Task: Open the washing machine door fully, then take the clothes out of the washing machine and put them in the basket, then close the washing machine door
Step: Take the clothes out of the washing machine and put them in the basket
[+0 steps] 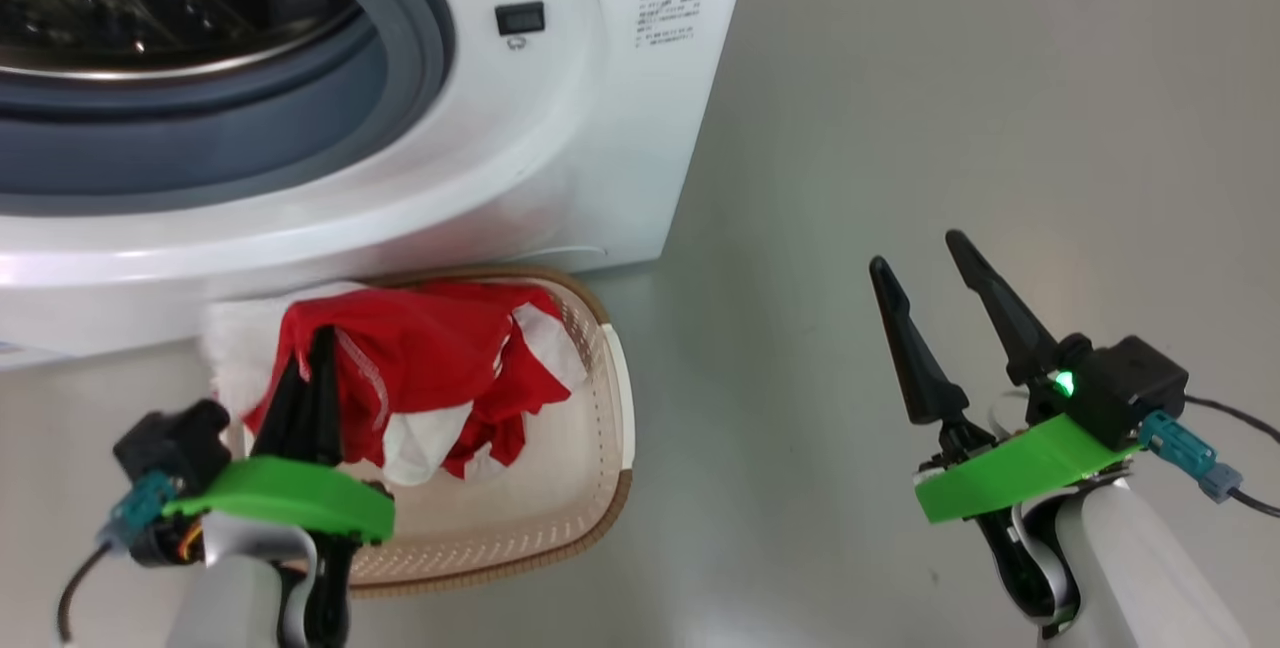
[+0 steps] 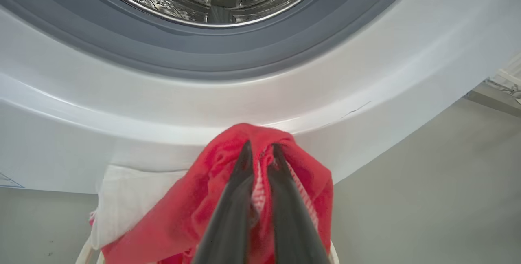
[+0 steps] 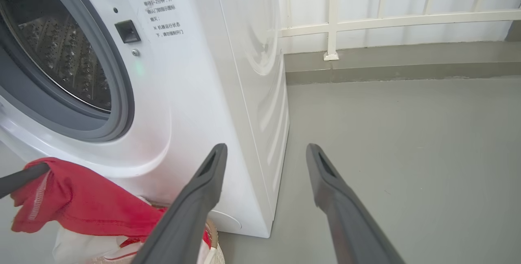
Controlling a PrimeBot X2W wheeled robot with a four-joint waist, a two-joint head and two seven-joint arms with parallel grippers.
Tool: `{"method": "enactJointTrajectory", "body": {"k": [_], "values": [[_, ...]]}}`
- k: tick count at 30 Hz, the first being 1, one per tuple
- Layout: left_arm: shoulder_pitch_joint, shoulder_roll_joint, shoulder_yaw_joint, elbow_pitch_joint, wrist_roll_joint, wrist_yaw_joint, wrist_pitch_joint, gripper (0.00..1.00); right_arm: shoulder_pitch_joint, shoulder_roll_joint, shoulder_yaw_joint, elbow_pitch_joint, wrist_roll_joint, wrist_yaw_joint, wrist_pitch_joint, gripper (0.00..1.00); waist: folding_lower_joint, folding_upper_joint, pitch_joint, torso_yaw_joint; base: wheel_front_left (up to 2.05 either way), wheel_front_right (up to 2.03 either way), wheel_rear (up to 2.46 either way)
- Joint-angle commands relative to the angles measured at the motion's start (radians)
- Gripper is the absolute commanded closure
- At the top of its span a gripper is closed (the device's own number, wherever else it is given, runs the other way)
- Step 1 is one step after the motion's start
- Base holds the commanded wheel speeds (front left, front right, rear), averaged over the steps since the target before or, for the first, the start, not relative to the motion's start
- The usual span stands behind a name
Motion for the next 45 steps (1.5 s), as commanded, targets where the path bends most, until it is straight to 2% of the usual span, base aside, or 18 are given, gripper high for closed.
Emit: {"method": "enactJointTrajectory", "body": {"k": [1, 6, 7, 17, 23, 31, 35, 36, 37, 38, 45], "values": [[-0.032, 0.011, 0.028, 0.031, -0.019, -0.007, -0.002, 1.00, -0.013, -0.006, 0.021, -0.028, 0.002, 0.003, -0.006, 0.00, 0.0000, -0.0001, 0.035, -0.010, 0.00, 0.00, 0.00], [-0.145, 0.017, 0.023, 0.238, -0.017, 0.008, 0.004, 1.00, -0.036, 0.001, 0.029, -0.029, 0.009, 0.003, -0.006, 0.00, 0.0000, -0.0001, 0.083, -0.026, 0.00, 0.00, 0.00], [-0.145, 0.017, 0.023, 0.238, -0.017, 0.008, 0.004, 1.00, -0.036, 0.001, 0.029, -0.029, 0.009, 0.003, -0.006, 0.00, 0.0000, -0.0001, 0.083, -0.026, 0.00, 0.00, 0.00], [-0.341, 0.029, -0.002, 0.617, -0.036, 0.000, 0.136, 1.00, -0.080, 0.015, 0.051, -0.045, 0.059, 0.003, -0.006, 0.00, 0.0000, -0.0001, 0.165, -0.065, 0.00, 0.00, 0.00], [-0.398, 0.043, 0.010, 0.746, -0.056, 0.014, 0.159, 1.00, -0.097, 0.022, 0.057, -0.050, 0.071, 0.003, -0.006, 0.00, 0.0000, -0.0001, 0.201, -0.089, 0.00, 0.00, 0.00], [-0.411, 0.056, 0.001, 0.795, -0.058, 0.024, 0.165, 1.00, -0.109, 0.030, 0.073, -0.042, 0.090, 0.003, -0.006, 0.00, 0.0000, -0.0001, 0.216, -0.108, 0.00, 0.00, 0.00], [-0.407, 0.053, -0.007, 0.802, -0.061, 0.009, 0.150, 0.61, -0.106, 0.033, 0.059, -0.016, 0.092, 0.003, -0.006, 0.00, 0.0000, -0.0001, 0.196, -0.104, 0.00, 0.00, 0.00], [-0.405, 0.052, -0.011, 0.803, -0.059, 0.004, 0.141, 0.45, -0.105, 0.034, 0.054, -0.007, 0.089, 0.003, -0.006, 0.00, 0.0000, -0.0001, 0.189, -0.101, 0.00, 0.00, 0.00], [-0.403, 0.053, -0.015, 0.804, -0.057, 0.000, 0.127, 0.09, -0.104, 0.034, 0.050, 0.000, 0.088, 0.003, -0.006, 0.00, 0.0000, -0.0001, 0.181, -0.099, 0.00, 0.00, 0.00], [-0.400, 0.054, -0.016, 0.804, -0.057, -0.002, 0.109, 0.00, -0.103, 0.034, 0.045, 0.006, 0.086, 0.003, -0.006, 0.00, 0.0000, -0.0001, 0.171, -0.095, 0.00, 0.00, 0.00], [-0.361, 0.038, -0.031, 0.805, -0.056, -0.013, 0.016, 0.00, -0.094, 0.020, 0.039, 0.030, 0.062, 0.003, -0.006, 0.00, 0.0000, -0.0001, 0.088, -0.064, 0.00, 0.00, 0.00]]}}
